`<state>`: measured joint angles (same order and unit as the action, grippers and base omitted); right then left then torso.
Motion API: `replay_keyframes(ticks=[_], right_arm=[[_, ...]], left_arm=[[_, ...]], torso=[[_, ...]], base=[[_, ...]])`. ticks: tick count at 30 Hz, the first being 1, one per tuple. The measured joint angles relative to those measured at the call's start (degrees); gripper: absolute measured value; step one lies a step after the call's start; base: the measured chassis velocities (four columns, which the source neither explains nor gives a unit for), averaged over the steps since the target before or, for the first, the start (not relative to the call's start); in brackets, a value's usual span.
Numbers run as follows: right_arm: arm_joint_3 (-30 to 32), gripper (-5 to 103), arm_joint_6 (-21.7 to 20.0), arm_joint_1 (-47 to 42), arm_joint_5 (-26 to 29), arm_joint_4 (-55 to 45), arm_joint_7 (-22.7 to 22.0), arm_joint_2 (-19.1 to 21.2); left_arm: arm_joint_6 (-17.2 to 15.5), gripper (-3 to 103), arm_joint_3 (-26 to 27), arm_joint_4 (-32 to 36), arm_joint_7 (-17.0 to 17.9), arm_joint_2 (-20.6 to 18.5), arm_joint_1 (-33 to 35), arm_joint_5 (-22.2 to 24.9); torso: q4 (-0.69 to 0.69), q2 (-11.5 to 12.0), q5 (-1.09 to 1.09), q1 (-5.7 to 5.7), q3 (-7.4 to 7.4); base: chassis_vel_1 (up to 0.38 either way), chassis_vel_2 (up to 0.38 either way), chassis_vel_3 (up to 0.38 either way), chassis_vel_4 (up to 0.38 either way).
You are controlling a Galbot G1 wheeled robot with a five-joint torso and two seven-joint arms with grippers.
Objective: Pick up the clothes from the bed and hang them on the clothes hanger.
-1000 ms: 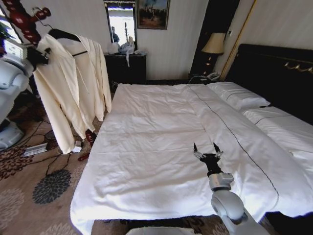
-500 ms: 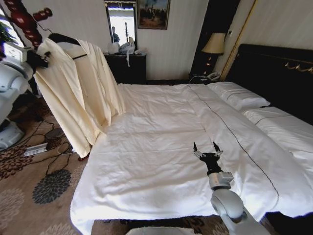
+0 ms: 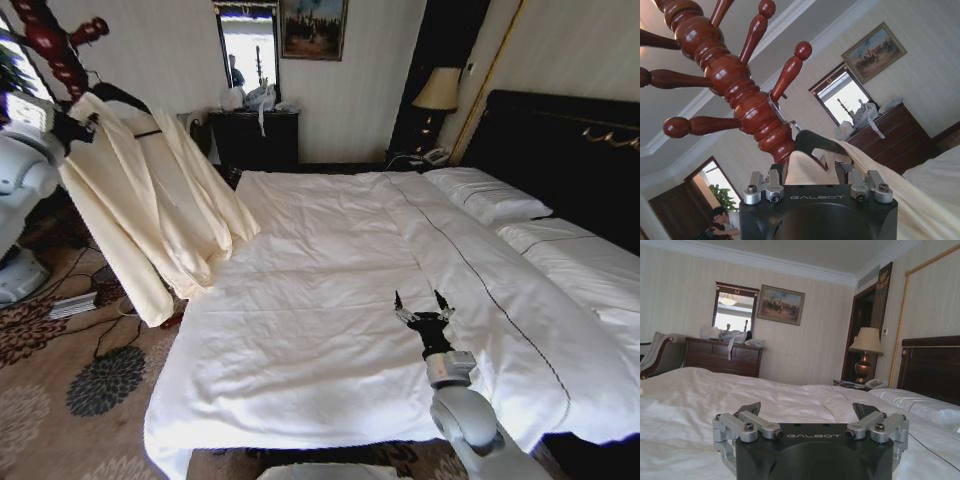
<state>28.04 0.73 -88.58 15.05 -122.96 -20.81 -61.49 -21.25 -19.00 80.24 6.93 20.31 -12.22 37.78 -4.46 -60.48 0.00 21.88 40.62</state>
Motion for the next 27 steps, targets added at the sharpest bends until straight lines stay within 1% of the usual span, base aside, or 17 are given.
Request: replay_keyframes(ticks=[2,7,8,9,11,12,13,15,16,17,19,20,22,23,25,26,27], right_arm=[[-0.1,100,0.0,0.1,0.0,0.0,0.0,0.0],[-0.5,100,-0.2,0.3,0.0,-0.2,-0.1,0.1],[-0.5,100,-0.2,0.3,0.0,-0.2,-0.1,0.1],[-0.5,100,-0.2,0.3,0.0,-0.2,-0.1,0.2],[-0.6,100,-0.2,0.3,0.0,-0.1,-0.1,0.4],[-0.6,100,-0.2,0.3,0.0,-0.1,-0.1,0.4],[-0.7,100,-0.2,0.3,-0.1,-0.1,-0.1,0.4],[-1.0,100,-0.2,0.4,-0.1,0.1,-0.1,0.4],[-1.0,100,-0.2,0.4,-0.1,0.1,-0.1,0.4],[-1.1,100,-0.2,0.4,-0.1,0.2,-0.1,0.4],[-1.3,100,-0.2,0.6,-0.1,0.5,-0.1,0.4],[-1.3,100,-0.2,0.6,-0.1,0.5,-0.1,0.4],[-1.3,100,-0.2,0.5,-0.2,0.6,-0.1,0.3],[-1.3,100,-0.2,0.4,-0.2,0.6,-0.1,0.2],[-1.2,100,0.0,0.0,-0.4,0.5,0.0,-0.1],[-1.2,100,0.0,0.0,-0.4,0.5,0.0,-0.1],[-0.7,100,0.2,-0.9,-0.6,0.1,0.1,-0.6]], left_arm=[[0.0,60,0.3,0.2,0.1,-0.2,0.4,0.0],[-0.5,87,3.8,2.0,1.1,-1.9,3.8,0.0],[-0.5,87,3.8,2.0,1.1,-1.9,3.8,0.0],[-0.6,87,4.9,2.4,1.5,-2.3,4.7,0.0],[-0.8,97,8.3,3.9,2.2,-3.5,7.4,-0.1],[-0.8,97,8.3,3.9,2.2,-3.5,7.4,-0.1],[-0.9,99,9.7,5.0,2.6,-4.4,8.8,0.1],[-1.1,100,11.6,7.6,3.4,-6.5,11.1,1.2],[-1.1,100,11.6,7.6,3.4,-6.5,11.1,1.2],[-1.1,100,12.5,9.2,4.0,-7.8,12.5,2.3],[-0.6,100,14.5,13.6,5.9,-10.8,15.8,7.3],[-0.6,100,14.5,13.6,5.9,-10.8,15.8,7.3],[0.9,100,16.0,17.3,7.0,-12.6,18.9,11.7],[2.5,100,16.7,19.9,7.7,-13.2,20.8,14.2],[5.1,100,16.9,24.1,9.8,-13.2,22.9,17.8],[5.1,100,16.9,24.1,9.8,-13.2,22.9,17.8],[6.2,100,16.9,25.9,11.4,-12.1,23.9,19.6]], torso=[[0.00,0.0,0.00,0.00,0.00],[0.00,0.0,0.00,0.00,0.00],[0.00,0.0,0.00,0.00,0.00],[0.00,0.0,-0.01,0.00,0.00],[-0.01,0.0,-0.01,0.00,0.00],[-0.01,0.0,-0.01,0.00,0.00],[-0.01,0.0,0.00,0.00,0.00],[0.02,0.0,-0.01,0.00,0.00],[0.02,0.0,-0.01,0.00,0.00],[0.01,0.0,-0.01,0.00,0.00],[0.02,0.0,0.00,0.00,0.00],[0.02,0.0,0.00,0.00,0.00],[0.02,0.0,0.00,0.00,0.00],[0.02,0.0,0.00,-0.01,0.00],[0.01,0.0,0.02,-0.01,0.00],[0.01,0.0,0.02,-0.01,0.00],[0.02,0.0,0.03,-0.01,-0.01]], base=[[0.000,0.000,0.000,0.000],[0.000,0.000,0.000,0.000],[0.000,0.000,0.000,0.000],[0.000,0.000,0.000,0.000],[0.000,0.000,0.000,0.000],[0.000,0.000,0.000,0.000],[0.000,0.000,0.000,0.000],[0.000,0.000,0.000,0.000],[0.000,0.000,0.000,0.000],[0.000,0.000,0.000,0.000],[0.000,0.000,0.000,0.000],[0.000,0.000,0.000,0.000],[0.000,0.000,0.000,0.000],[0.000,0.000,0.000,0.000],[0.000,0.000,0.000,0.000],[0.000,0.000,0.000,0.000],[0.000,0.000,0.000,0.000]])
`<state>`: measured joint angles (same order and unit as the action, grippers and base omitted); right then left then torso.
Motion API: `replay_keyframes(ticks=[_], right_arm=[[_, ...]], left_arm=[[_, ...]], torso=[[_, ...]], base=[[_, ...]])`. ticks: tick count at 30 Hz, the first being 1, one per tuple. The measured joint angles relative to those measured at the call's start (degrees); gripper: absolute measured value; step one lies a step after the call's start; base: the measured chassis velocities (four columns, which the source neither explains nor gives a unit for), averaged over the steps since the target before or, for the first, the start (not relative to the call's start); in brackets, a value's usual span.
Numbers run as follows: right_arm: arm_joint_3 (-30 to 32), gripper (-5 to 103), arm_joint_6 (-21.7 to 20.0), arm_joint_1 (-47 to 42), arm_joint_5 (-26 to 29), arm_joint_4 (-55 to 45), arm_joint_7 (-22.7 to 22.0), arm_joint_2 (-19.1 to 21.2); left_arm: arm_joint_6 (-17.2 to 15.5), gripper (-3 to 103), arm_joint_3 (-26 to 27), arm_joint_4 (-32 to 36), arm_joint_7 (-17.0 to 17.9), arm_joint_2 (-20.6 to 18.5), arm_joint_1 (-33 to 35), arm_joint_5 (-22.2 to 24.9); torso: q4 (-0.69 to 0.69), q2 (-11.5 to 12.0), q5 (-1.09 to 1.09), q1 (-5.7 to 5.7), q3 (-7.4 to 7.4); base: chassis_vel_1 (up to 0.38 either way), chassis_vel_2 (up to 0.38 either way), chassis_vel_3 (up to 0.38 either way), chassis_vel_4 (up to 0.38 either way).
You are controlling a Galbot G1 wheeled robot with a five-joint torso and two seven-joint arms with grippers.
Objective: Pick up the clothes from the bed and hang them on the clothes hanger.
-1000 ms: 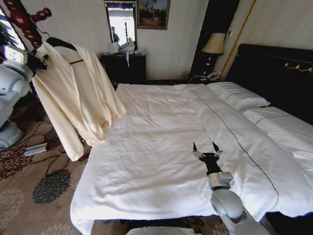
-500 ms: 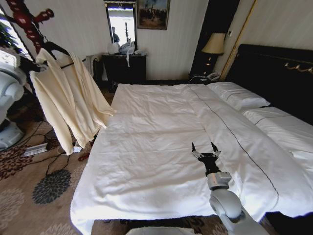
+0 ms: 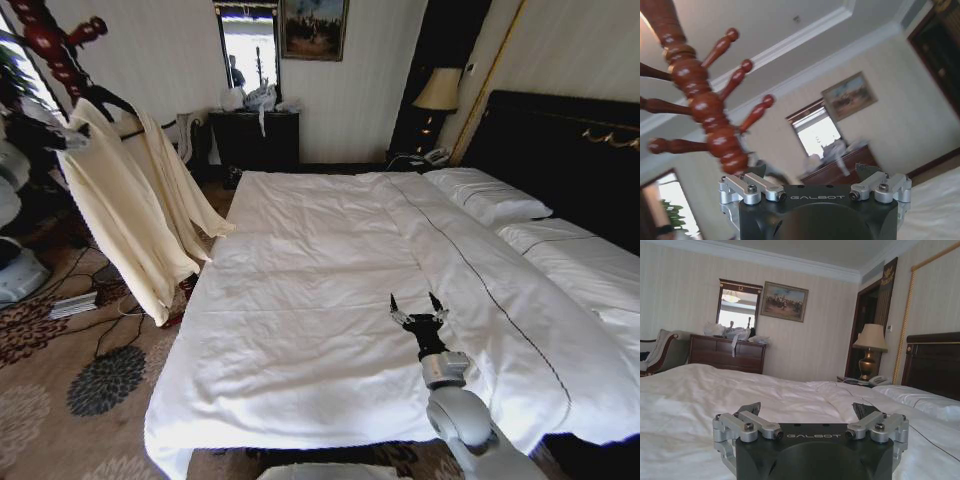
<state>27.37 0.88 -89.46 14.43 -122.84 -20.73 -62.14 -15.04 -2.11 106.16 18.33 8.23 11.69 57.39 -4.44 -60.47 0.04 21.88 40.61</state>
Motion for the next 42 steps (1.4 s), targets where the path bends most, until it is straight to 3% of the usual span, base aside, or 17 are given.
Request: replay_keyframes(ticks=[4,7,8,10,11,12,13,16,17,20,22,23,28,35,42], right_arm=[[2.7,100,0.9,-3.9,-0.9,-1.8,0.6,-2.2],[4.8,100,1.9,-7.1,-1.8,-3.2,1.3,-3.7],[4.8,100,1.9,-7.1,-1.8,-3.2,1.3,-3.7],[5.7,100,1.9,-9.3,-2.5,-4.5,1.6,-5.0],[6.0,100,1.9,-10.4,-2.8,-5.2,1.8,-5.7],[6.0,100,1.9,-10.4,-2.8,-5.2,1.8,-5.7],[6.2,100,2.0,-11.3,-3.3,-5.8,2.0,-6.2],[7.1,100,2.9,-14.1,-5.1,-7.1,3.4,-6.9],[7.1,100,2.9,-14.1,-5.1,-7.1,3.4,-6.9],[7.2,100,3.5,-15.4,-5.5,-8.1,4.8,-6.8],[7.0,100,3.5,-15.5,-5.3,-8.5,5.2,-6.7],[7.0,100,3.5,-15.5,-5.3,-8.5,5.2,-6.7],[6.5,100,4.5,-16.6,-4.6,-9.6,6.8,-6.9],[5.7,100,6.2,-18.2,-6.7,-10.0,8.3,-8.3],[4.5,100,7.5,-19.4,-8.7,-9.9,9.2,-9.5]], left_arm=[[3.7,100,0.1,4.2,2.4,3.8,4.3,1.1],[5.5,100,8.1,8.0,4.9,7.3,14.7,-0.8],[5.5,100,8.1,8.0,4.9,7.3,14.7,-0.8],[7.0,100,17.3,11.2,11.8,12.7,29.1,-4.7],[7.4,100,21.8,12.6,13.1,15.0,35.8,-6.4],[7.4,100,21.8,12.6,13.1,15.0,35.8,-6.4],[7.7,100,26.3,13.9,13.3,17.4,42.5,-8.3],[10.7,100,38.2,16.4,10.1,25.5,62.4,-14.9],[10.7,100,38.2,16.4,10.1,25.5,62.4,-14.9],[15.9,100,46.6,17.8,4.6,32.1,75.5,-20.8],[18.0,100,48.9,18.6,2.3,35.0,79.4,-23.4],[18.0,100,48.9,18.6,2.3,35.0,79.4,-23.4],[22.8,100,51.1,23.7,-4.9,47.1,91.8,-31.0],[27.1,100,49.5,24.2,-8.3,54.4,97.8,-38.4],[30.0,100,49.0,24.4,-9.8,58.4,101.3,-40.0]], torso=[[-0.11,0.0,-0.04,0.01,0.02],[-0.03,0.0,-0.01,0.02,0.02],[-0.03,0.0,-0.01,0.02,0.02],[-0.03,0.0,-0.03,0.00,0.01],[-0.06,0.0,-0.11,0.02,0.01],[-0.06,0.0,-0.11,0.02,0.01],[-0.06,0.0,-0.05,0.02,0.01],[-0.01,0.0,-0.09,0.01,0.01],[-0.01,0.0,-0.09,0.01,0.01],[0.03,0.0,-0.03,-0.01,0.00],[-0.01,0.0,-0.04,-0.01,0.00],[-0.01,0.0,-0.04,-0.01,0.00],[-0.01,0.0,-0.02,0.00,0.00],[-0.03,0.0,-0.03,0.00,0.00],[-0.02,0.0,-0.03,0.00,0.00]], base=[[0.000,0.000,0.000,0.000],[0.000,0.000,0.000,0.000],[0.000,0.000,0.000,0.000],[0.000,0.000,0.000,0.000],[0.000,0.000,0.000,0.000],[0.000,0.000,0.000,0.000],[0.000,0.000,0.000,0.000],[0.000,0.000,0.000,0.000],[0.000,0.000,0.000,0.000],[0.000,0.000,0.000,0.000],[0.000,0.000,0.000,0.000],[0.000,0.000,0.000,0.000],[0.000,0.000,0.000,0.000],[0.000,0.000,0.000,0.000],[0.000,0.000,0.000,0.000]])
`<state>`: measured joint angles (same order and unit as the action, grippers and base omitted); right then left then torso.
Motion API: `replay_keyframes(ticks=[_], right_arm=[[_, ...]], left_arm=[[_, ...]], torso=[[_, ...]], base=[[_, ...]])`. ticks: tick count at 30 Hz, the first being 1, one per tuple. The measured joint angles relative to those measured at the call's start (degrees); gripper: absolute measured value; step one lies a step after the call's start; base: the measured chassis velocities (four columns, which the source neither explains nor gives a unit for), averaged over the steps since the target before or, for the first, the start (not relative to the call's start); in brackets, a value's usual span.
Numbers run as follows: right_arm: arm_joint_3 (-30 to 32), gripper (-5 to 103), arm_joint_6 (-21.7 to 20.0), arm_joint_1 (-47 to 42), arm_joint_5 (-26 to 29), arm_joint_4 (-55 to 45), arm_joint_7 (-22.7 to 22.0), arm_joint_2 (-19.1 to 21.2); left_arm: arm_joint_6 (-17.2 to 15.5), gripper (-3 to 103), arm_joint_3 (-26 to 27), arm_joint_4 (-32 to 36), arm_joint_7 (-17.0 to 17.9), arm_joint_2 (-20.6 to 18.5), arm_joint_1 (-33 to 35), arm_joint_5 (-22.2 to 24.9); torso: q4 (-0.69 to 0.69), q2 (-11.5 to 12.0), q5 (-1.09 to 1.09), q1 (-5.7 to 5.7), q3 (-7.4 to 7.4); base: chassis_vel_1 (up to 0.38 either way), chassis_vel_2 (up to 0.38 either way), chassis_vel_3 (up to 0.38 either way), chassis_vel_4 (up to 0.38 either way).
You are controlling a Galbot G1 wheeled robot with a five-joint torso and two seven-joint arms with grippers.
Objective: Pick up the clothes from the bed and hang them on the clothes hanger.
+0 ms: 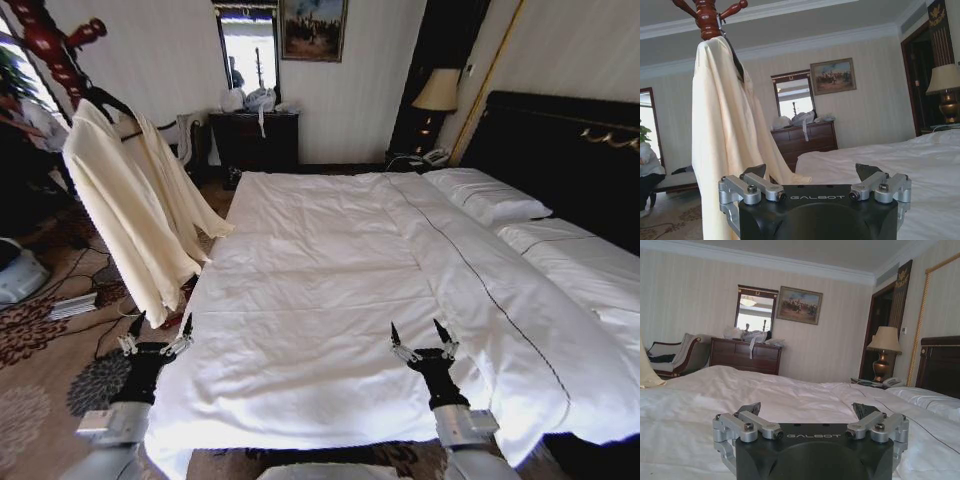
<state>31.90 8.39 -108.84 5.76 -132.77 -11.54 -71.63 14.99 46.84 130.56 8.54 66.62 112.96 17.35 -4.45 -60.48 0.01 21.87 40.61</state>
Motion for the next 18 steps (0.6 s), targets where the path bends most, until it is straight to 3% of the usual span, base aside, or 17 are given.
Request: replay_keyframes(ticks=[5,18], right_arm=[[0.5,100,0.0,0.0,0.4,-0.2,0.3,0.2],[0.8,100,-0.1,0.0,0.5,-0.2,0.4,0.1]], left_arm=[[1.9,100,0.0,-0.9,0.1,-0.3,0.9,-0.1],[2.0,100,0.0,-1.0,0.3,-0.6,0.7,0.1]], torso=[[-0.01,0.0,-0.01,0.01,0.01],[-0.01,0.0,-0.01,0.01,0.01]], base=[[0.000,0.000,0.000,0.000],[0.000,0.000,0.000,0.000]])
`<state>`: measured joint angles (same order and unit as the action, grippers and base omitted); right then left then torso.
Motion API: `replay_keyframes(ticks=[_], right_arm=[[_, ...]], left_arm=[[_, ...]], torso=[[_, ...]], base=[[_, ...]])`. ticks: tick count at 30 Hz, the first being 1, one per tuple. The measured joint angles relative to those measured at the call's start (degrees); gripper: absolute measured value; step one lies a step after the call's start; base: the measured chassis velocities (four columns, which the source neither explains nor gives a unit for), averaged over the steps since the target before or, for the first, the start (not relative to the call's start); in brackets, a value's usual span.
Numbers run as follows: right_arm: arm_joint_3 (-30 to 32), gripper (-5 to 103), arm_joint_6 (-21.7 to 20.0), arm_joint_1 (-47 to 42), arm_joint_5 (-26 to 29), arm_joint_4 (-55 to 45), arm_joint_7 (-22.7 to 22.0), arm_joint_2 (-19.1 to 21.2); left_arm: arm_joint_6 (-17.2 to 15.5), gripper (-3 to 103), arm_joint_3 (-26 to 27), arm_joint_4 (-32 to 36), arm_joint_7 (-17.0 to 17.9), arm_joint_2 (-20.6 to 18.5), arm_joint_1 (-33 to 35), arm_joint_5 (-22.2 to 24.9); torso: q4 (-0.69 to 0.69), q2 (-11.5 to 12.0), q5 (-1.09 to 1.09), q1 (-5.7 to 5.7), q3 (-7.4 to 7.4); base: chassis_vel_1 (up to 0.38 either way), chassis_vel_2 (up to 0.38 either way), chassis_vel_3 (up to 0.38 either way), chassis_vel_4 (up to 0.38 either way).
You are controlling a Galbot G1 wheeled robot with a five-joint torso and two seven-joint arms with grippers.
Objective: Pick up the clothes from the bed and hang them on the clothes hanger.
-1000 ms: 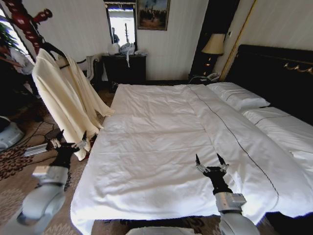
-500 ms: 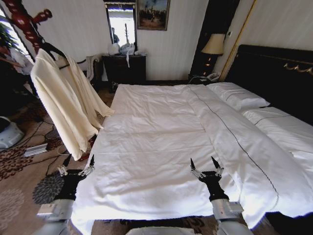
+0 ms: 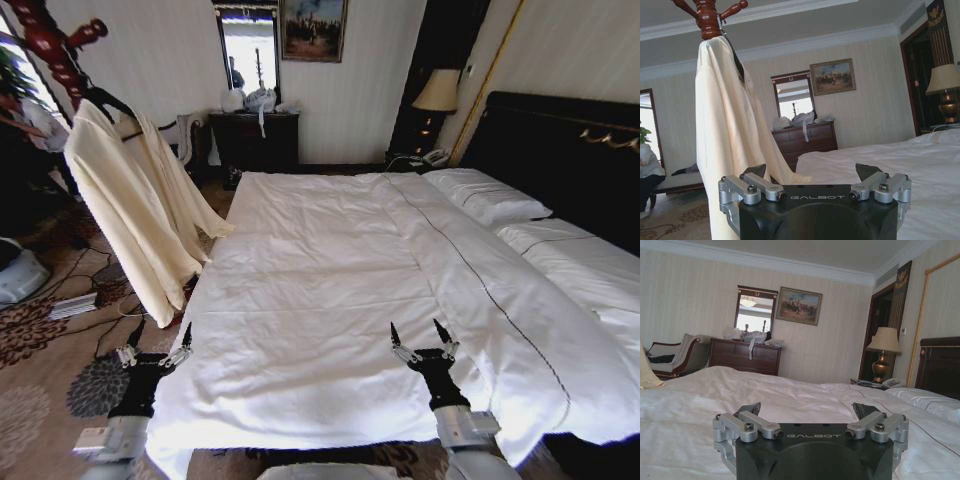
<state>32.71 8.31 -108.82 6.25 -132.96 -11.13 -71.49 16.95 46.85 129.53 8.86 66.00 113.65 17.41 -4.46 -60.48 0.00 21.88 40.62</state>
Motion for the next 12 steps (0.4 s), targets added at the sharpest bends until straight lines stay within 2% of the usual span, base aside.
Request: replay_keyframes(ticks=[12], right_arm=[[0.0,100,-0.1,0.0,0.1,0.0,0.0,0.0]], left_arm=[[-0.2,100,-0.1,0.0,0.1,-0.1,-0.1,0.1]], torso=[[0.00,0.0,0.00,0.00,0.00]], base=[[0.000,0.000,0.000,0.000]])
